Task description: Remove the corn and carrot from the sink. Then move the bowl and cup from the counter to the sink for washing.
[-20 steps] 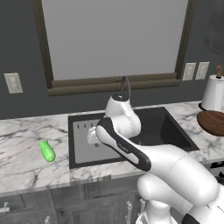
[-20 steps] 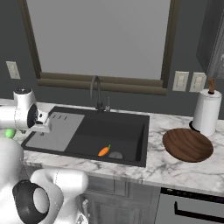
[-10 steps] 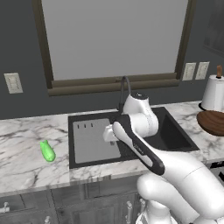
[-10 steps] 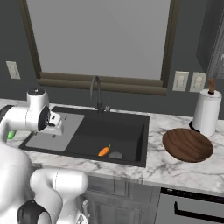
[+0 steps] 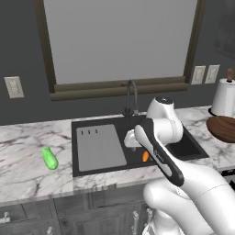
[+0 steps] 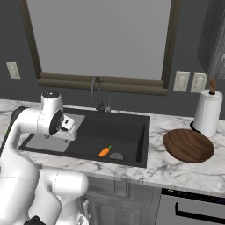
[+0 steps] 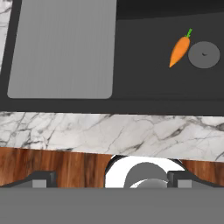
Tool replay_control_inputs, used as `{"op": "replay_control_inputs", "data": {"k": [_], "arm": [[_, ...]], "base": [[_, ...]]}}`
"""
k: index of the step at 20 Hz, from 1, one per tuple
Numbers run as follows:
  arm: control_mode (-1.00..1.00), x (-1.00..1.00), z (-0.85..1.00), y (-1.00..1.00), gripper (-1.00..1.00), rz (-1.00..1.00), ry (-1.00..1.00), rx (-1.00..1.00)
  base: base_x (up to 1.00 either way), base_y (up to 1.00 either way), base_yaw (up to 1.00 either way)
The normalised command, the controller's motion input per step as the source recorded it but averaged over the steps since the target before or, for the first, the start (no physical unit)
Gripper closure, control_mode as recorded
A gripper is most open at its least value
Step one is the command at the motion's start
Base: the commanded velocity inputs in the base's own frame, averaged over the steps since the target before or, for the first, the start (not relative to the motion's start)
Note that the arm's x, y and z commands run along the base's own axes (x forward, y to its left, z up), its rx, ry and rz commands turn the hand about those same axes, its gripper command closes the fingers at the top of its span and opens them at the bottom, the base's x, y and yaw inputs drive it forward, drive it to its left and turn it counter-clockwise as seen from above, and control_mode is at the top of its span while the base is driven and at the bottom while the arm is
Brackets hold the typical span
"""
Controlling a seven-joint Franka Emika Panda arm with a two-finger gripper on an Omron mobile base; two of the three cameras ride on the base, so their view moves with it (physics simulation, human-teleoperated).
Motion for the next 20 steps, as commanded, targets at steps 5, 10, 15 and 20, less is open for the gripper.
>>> {"op": "replay_control_inputs", "data": {"k": [5, 10, 15, 20], "arm": [[-1.00, 0.00, 0.00, -0.53, -1.00, -0.01, 0.02, 0.00], [-1.00, 0.00, 0.00, -0.55, -1.00, 0.00, 0.00, 0.00], [-1.00, 0.02, 0.00, -0.57, -1.00, 0.00, 0.02, 0.00], [-1.00, 0.07, 0.00, -0.55, -1.00, 0.00, 0.06, 0.00]], "base": [[0.00, 0.00, 0.00], [0.00, 0.00, 0.00], [0.00, 0.00, 0.00], [0.00, 0.00, 0.00]]}}
